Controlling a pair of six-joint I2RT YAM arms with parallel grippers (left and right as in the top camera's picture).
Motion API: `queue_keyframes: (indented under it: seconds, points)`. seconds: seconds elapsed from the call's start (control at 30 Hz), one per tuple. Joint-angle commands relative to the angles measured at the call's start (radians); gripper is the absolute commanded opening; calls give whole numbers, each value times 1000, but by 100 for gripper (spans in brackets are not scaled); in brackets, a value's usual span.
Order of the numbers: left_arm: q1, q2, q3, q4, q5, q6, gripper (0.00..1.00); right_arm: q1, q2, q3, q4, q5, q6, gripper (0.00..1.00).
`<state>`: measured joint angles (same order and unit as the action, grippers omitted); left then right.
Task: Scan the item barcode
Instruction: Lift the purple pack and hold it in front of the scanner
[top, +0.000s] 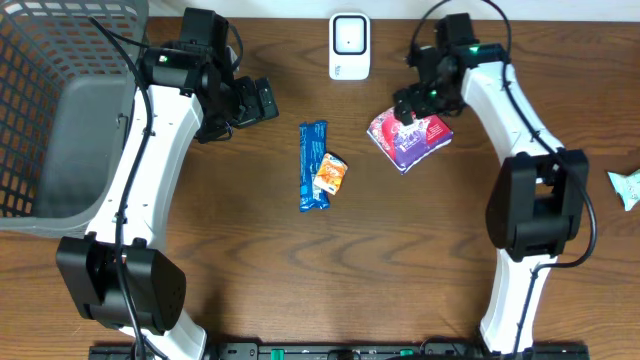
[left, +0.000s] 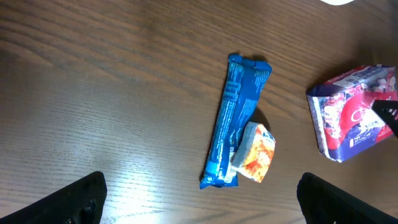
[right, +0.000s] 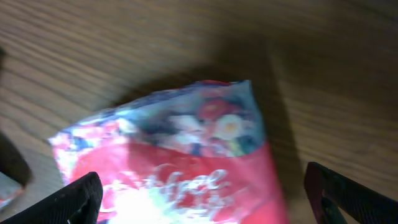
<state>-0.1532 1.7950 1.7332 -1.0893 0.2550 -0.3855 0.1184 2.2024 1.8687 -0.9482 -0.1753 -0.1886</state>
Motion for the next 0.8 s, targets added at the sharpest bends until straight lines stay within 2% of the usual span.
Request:
queue_keyframes:
  seconds: [0.0,0.1,0.3,0.47,0.53,0.63,0.67,0.7,0.77]
  points:
    - [3,2,5,-2,-14,10,98,-59,13,-1,1,-127,-64,98]
    - [3,2,5,-2,-14,10,98,-87,27,-1,-6,-191,-98,99]
    - [3,2,5,-2,-14,10,98,-105,88,-1,-36,-324,-150,87]
    - [3,2,5,-2,-14,10,98,-105,141,-1,-62,-348,-151,84]
    - [3,2,5,-2,-14,10,98,-105,154,-1,-68,-355,-149,73]
    - [3,2,5,-2,-14,10,98,-105,156,-1,-73,-362,-136,26]
    - [3,2,5,-2,-14,10,98,-105,153,-1,-71,-368,-117,17]
    - [3,2,5,-2,-14,10,98,-105,151,-1,-65,-375,-96,2]
    - [3,2,5,-2,-14,10,98,-105,144,0,-53,-390,-37,1]
